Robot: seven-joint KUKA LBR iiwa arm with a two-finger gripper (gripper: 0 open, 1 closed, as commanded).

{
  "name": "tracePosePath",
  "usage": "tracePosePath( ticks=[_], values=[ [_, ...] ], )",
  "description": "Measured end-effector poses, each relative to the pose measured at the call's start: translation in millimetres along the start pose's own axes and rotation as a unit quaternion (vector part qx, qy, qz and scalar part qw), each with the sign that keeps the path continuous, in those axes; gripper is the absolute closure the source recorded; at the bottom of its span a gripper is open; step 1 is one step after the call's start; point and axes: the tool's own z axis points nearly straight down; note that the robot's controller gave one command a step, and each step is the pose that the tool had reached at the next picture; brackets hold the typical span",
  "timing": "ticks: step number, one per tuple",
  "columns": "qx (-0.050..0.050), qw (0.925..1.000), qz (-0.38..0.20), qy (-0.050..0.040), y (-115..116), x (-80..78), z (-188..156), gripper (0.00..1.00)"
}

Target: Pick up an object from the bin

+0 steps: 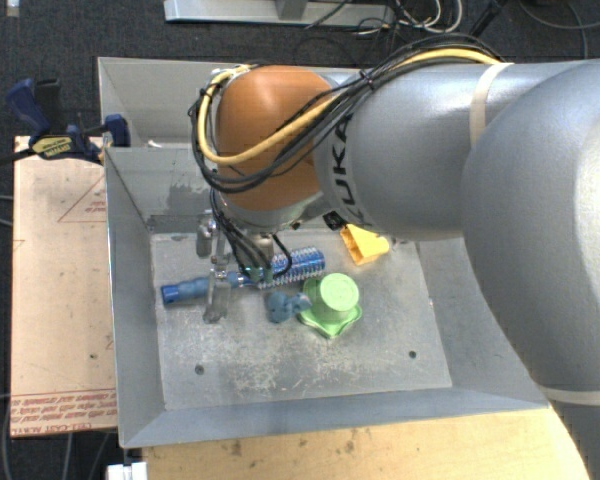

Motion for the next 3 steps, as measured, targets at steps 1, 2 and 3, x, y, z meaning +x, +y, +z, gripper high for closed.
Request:
tracePosePath(
  ticks=[1, 2, 3],
  values=[
    [0.000, 0.9995, -0.032, -0.0029, -20, -58.3, 111, 0.00],
    [-0.001, 0.9995, -0.032, -0.0044, -18, -58.8, 106, 1.00],
    [-0.001, 0.9995, -0.032, -0.0082, -26, -58.7, -18, 1.00]
  ],
)
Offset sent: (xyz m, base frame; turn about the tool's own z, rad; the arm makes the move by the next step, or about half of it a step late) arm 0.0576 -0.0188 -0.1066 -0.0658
